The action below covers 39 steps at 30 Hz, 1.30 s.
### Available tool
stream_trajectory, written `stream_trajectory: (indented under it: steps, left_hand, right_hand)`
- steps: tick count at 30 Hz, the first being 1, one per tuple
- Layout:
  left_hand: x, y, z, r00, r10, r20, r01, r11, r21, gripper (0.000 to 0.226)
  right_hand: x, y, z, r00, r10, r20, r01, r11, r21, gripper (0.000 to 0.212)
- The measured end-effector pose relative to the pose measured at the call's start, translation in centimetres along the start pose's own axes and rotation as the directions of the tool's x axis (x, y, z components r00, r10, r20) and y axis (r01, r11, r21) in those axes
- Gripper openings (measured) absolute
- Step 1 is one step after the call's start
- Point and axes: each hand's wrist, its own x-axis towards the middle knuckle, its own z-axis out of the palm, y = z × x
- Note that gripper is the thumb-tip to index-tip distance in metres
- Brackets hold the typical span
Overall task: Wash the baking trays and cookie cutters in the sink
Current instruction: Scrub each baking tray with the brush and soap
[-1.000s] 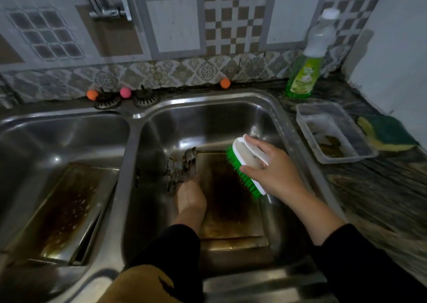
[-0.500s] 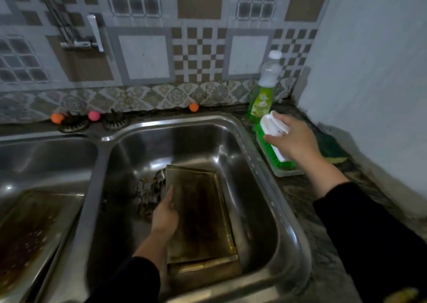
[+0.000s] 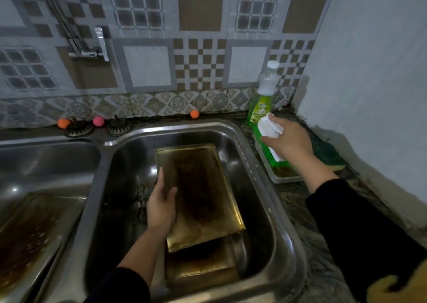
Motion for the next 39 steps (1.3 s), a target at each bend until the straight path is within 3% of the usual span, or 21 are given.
stream_trajectory:
  steps: [4, 7, 11, 17, 22, 26, 31, 35, 39]
  left_hand:
    - [-0.6, 2.2, 0.5, 0.997, 0.06, -0.04, -0.06, 0.998, 0.001, 0.07]
    - [-1.2, 3.8, 0.8, 0.989, 0.132, -0.062, -0.132, 0.991, 0.013, 0.071]
    - [-1.4, 5.6, 0.4, 0.978, 0.198, -0.068, -0.202, 0.977, -0.071, 0.07]
    - [-0.1, 6.6, -2.8, 0.961, 0.23, -0.151, -0.253, 0.955, -0.154, 0.068]
    - [-2.1, 6.4, -0.9, 0.968, 0.243, -0.062, -0.25, 0.954, -0.167, 0.071]
    - [-1.7, 7.1, -1.1, 0.963, 0.244, -0.112, -0.265, 0.931, -0.252, 0.07]
    - [-1.3, 7.1, -3.1, 0.938, 0.287, -0.194, -0.322, 0.929, -0.182, 0.072]
    - [-2.0, 7.4, -1.5, 0.941, 0.324, -0.097, -0.335, 0.933, -0.133, 0.073]
    - [-1.8, 7.6, -1.7, 0.941, 0.309, -0.141, -0.331, 0.925, -0.185, 0.066]
  right_hand:
    - [-3.1, -4.4, 1.5, 0.988, -0.141, 0.062, 0.129, 0.978, 0.167, 0.066]
    - [-4.5, -6.3, 4.4, 0.961, -0.252, 0.114, 0.23, 0.958, 0.172, 0.068]
    - [-4.9, -7.4, 6.1, 0.975, -0.218, 0.051, 0.216, 0.975, 0.05, 0.068]
    - [-13.6, -5.5, 8.1, 0.96, -0.277, 0.048, 0.263, 0.945, 0.194, 0.067]
    - [-5.4, -8.3, 6.7, 0.98, -0.182, -0.084, 0.192, 0.972, 0.135, 0.065]
    - [-6.5, -9.8, 5.9, 0.965, -0.26, 0.008, 0.259, 0.964, 0.061, 0.065]
    - [-16.5, -8.5, 8.4, 0.926, -0.372, 0.056, 0.358, 0.918, 0.173, 0.067]
    - [-9.4, -12.3, 7.1, 0.937, -0.341, -0.074, 0.347, 0.931, 0.11, 0.064]
    - [-8.6, -13.4, 6.9, 0.933, -0.36, -0.003, 0.356, 0.922, 0.153, 0.064]
